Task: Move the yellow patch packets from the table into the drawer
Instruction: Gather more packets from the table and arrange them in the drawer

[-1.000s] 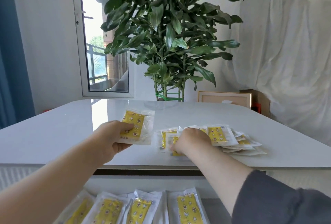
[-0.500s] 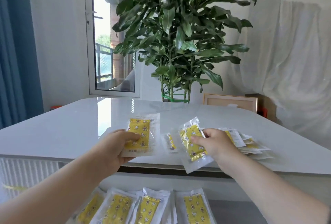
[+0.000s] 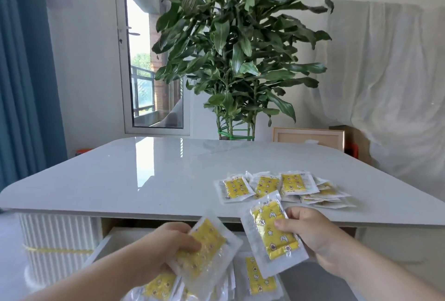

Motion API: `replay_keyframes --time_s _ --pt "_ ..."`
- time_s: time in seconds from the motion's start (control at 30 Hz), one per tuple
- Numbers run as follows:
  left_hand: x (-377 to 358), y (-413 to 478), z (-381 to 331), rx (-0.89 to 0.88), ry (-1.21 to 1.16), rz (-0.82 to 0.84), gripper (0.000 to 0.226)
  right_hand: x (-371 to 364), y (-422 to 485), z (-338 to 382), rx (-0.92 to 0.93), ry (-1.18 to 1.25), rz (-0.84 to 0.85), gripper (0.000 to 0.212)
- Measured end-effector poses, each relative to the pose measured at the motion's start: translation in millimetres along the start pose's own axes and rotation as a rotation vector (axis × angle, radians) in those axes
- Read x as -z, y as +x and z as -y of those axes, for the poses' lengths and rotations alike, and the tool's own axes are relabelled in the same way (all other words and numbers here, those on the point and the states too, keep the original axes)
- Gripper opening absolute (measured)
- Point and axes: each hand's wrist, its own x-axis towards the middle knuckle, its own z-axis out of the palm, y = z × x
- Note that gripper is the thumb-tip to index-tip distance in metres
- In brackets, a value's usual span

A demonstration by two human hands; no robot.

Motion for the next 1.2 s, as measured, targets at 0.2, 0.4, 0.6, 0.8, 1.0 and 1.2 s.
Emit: replay_keyframes --time_s 0.2,0.4,0.6,0.8,1.0,1.2 --pt "2.9 34.9 22.5 0.266 0.209 -0.082 0.016 7.1 6.4 -4.3 -0.054 0.062 0.001 0.014" --pt "-4.6 67.2 28.4 0.342 0.151 -0.093 0.021 8.3 8.6 -6.1 -0.085 0.122 0.017 0.02" --pt "-15.2 71.9 28.7 0.359 0.51 -0.065 0.007 7.9 10.3 -8.7 -0.069 0.113 0.027 0.02" --pt "-15.1 69.3 23.6 0.346 0.851 -0.095 0.027 8.9 12.0 -12.3 -0.093 0.085 0.032 0.02" --pt "-15.0 54.7 15.5 0.194 1.093 -0.144 0.022 12.7 9.4 -17.1 -0.283 -0.052 0.082 0.004" --pt "-12.3 47.5 -12.3 0.147 0.846 0.003 0.021 -3.2 31.2 -41.4 -0.472 -0.201 0.056 0.01"
